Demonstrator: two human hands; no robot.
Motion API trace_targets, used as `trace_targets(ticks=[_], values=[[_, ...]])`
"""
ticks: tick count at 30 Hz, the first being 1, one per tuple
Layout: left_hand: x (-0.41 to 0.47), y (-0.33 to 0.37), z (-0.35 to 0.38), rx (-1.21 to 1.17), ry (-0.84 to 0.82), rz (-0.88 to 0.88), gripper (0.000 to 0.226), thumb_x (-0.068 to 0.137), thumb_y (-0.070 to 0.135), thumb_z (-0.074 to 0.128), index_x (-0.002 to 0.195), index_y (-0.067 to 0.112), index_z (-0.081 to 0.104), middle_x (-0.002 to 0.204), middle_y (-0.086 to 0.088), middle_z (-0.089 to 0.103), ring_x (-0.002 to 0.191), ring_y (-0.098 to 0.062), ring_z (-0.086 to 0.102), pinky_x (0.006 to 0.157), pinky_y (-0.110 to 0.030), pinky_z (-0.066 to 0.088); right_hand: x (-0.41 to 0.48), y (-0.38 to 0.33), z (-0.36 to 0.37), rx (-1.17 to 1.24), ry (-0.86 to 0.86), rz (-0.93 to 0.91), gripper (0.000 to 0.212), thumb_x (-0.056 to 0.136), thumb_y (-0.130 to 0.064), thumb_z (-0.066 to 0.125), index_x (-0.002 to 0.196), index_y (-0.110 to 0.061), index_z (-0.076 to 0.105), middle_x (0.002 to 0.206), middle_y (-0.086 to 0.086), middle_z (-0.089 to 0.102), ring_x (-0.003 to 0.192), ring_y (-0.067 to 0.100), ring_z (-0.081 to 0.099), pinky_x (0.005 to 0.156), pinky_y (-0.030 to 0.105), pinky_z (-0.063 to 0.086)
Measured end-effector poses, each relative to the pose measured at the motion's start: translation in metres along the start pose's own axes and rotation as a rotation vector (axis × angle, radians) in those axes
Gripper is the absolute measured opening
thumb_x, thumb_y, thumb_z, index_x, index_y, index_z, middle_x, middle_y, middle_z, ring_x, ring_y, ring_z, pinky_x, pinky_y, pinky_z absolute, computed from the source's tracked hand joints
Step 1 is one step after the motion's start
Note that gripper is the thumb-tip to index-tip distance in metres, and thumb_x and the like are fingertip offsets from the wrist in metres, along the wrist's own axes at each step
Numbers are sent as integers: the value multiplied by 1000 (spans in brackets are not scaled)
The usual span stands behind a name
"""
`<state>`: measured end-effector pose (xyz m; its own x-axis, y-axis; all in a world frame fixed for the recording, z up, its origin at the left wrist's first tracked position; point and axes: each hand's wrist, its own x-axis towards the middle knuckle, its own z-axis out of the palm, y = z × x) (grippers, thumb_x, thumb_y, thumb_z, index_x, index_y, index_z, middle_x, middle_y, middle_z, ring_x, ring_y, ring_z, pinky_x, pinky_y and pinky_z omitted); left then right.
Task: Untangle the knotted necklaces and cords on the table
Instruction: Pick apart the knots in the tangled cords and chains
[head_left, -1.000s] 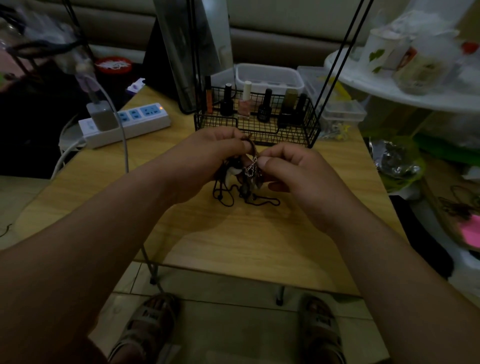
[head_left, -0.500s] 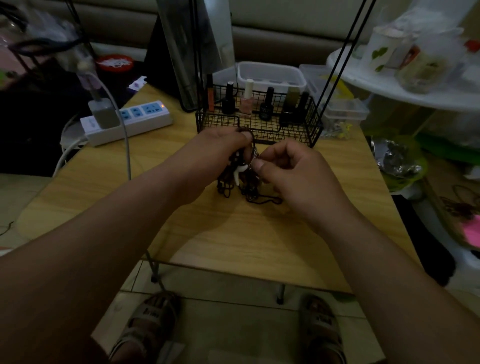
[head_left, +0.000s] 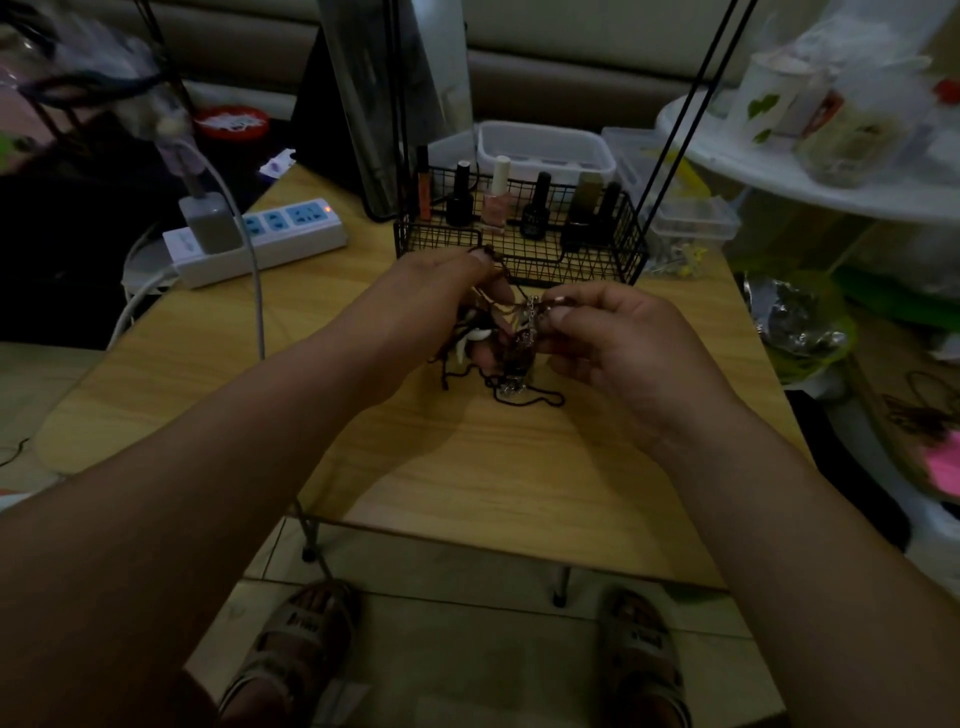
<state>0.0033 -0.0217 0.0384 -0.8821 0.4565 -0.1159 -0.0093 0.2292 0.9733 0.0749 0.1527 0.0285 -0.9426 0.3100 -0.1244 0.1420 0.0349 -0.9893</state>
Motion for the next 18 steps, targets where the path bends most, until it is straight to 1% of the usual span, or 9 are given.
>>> trace_targets(ticks=[2,5,7,9,10,12,14,16,18], values=[[2,-1,-1,-10,11,-27,37,111,31,43,107,7,70,81,-17,75,66,-24,63,56,-25,50,1,-2,0,155,-1,46,15,98,-4,58,102,-13,69,83,2,74,90,23,74,82,38,56],[6,-5,0,-1,-11,-54,28,105,27,54,106,5,71,76,-12,64,66,-22,57,57,-29,45,1,-6,0,337,-3,104,15,100,-4,52,103,-11,64,74,0,66,90,25,76,81,37,56],[7,-8,0,45,-68,-50,30,101,34,62,106,5,70,72,-5,58,64,-18,52,56,-29,40,2,-8,-2,426,7,123,14,100,-5,50,103,-12,62,75,0,64,85,23,77,79,36,56],[5,-9,-1,172,-115,-36,30,96,42,70,103,13,70,69,6,60,61,-10,53,55,-25,41,4,-8,-5,437,25,111,14,101,-7,51,103,-13,63,76,0,64,82,19,75,78,34,55],[4,-9,-1,262,-125,-22,28,93,45,73,102,19,72,74,9,65,65,-8,57,58,-25,44,5,-7,-6,409,37,93,14,101,-8,53,103,-14,64,78,-1,65,81,17,73,77,33,54],[4,-9,1,425,-120,11,20,90,45,77,100,27,74,89,10,71,81,-6,65,67,-26,48,7,-6,-9,362,67,51,14,101,-9,57,104,-17,68,83,-2,70,84,15,70,77,32,53],[4,-10,2,477,-105,26,14,92,39,76,100,27,76,94,9,73,87,-7,68,72,-28,51,9,-6,-12,371,92,22,14,102,-10,58,106,-19,68,92,-1,73,90,16,69,78,33,53],[5,-12,2,439,-103,45,7,96,33,73,97,26,76,87,9,73,78,-2,68,68,-25,52,10,-8,-15,429,103,25,15,104,-8,53,108,-17,64,95,2,73,91,19,72,80,36,56],[5,-12,1,390,-104,46,8,98,27,70,92,23,73,72,11,68,57,4,59,53,-16,46,11,-9,-17,531,112,60,16,106,-6,46,110,-13,59,87,5,72,86,21,75,78,39,59]])
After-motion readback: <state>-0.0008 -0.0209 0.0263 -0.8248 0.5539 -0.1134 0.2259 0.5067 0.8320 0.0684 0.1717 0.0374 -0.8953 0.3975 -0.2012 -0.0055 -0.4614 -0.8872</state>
